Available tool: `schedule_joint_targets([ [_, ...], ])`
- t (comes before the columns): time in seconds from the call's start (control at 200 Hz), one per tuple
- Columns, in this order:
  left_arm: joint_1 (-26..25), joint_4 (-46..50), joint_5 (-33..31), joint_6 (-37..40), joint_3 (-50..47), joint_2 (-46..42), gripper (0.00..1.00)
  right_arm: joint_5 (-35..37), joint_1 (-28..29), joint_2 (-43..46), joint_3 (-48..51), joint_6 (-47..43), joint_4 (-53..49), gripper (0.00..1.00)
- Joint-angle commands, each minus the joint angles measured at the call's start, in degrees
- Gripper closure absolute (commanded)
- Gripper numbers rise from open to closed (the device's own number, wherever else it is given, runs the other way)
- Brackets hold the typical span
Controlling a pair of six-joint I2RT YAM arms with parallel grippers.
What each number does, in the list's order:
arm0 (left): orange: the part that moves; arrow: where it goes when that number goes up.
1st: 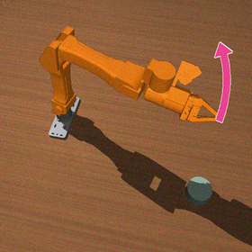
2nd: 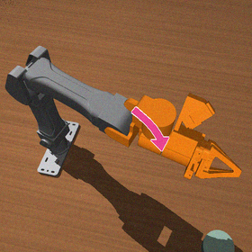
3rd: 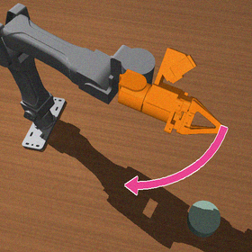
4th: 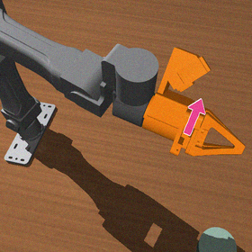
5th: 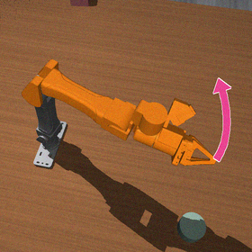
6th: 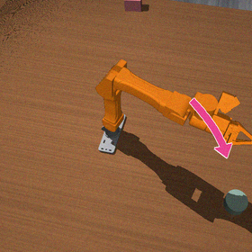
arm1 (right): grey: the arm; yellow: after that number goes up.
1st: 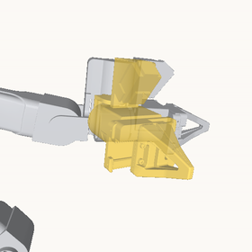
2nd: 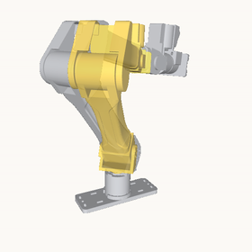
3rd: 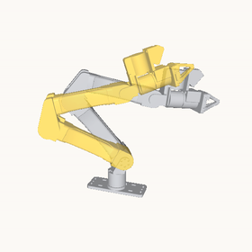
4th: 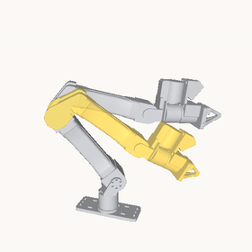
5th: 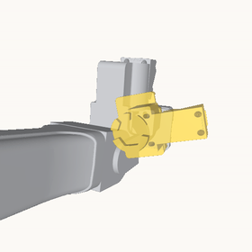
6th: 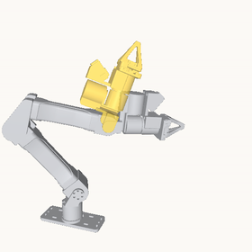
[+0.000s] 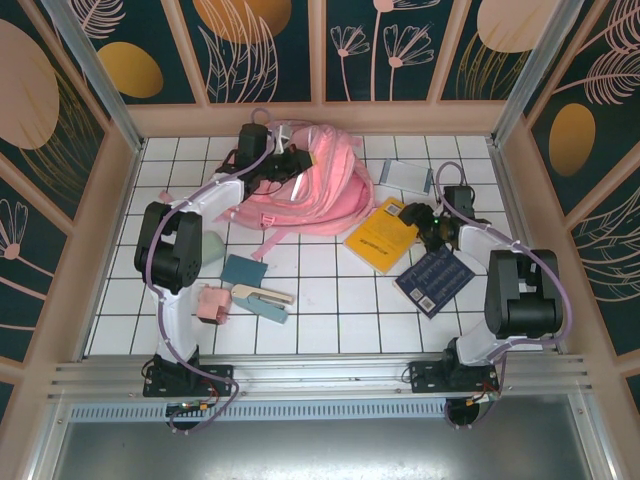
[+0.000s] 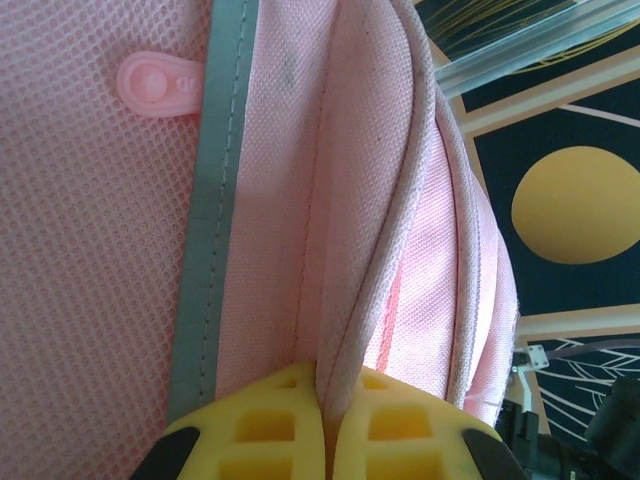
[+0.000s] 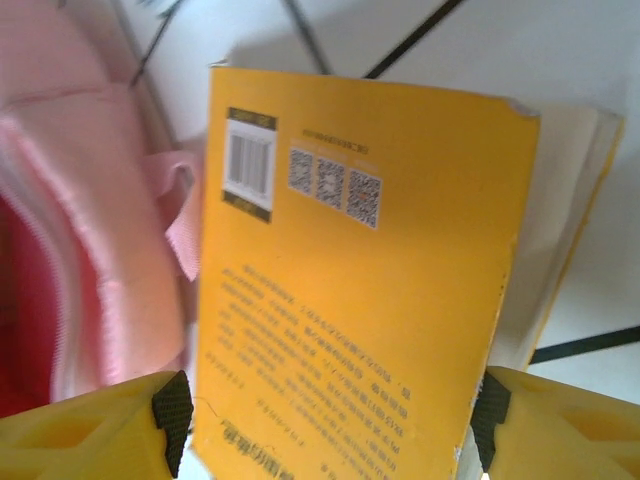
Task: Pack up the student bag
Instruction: Move the book to the center of the table.
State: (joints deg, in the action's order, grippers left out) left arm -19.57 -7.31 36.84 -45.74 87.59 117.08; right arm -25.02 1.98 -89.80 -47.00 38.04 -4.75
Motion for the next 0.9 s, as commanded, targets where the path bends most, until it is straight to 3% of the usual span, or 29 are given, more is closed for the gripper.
schedule_joint_targets([
  [0.0,-0.45,-3.49,1.48,-1.68,-0.84,0.43,1.0,-9.52,0.39,-0.44,-0.1,2.6,5.21,0.25],
  [0.155,-0.73,-3.67,1.24,-1.55,-1.58,-0.03,1.0,-12.52,0.3,-0.71,3.04,8.97,11.77,0.26],
  [0.38,-0.73,-4.31,1.28,-1.89,-2.3,-0.54,1.0,-14.71,1.26,-0.6,9.69,15.22,23.63,0.39],
  [0.616,-0.73,-5.17,1.92,-2.87,-2.0,-0.18,1.0,-11.16,5.76,-5.11,6.5,13.22,22.19,0.52],
  [0.896,-0.73,-4.69,1.84,-2.54,-1.88,-0.4,1.0,-7.33,8.69,-7.83,4.49,11.82,19.95,0.55],
])
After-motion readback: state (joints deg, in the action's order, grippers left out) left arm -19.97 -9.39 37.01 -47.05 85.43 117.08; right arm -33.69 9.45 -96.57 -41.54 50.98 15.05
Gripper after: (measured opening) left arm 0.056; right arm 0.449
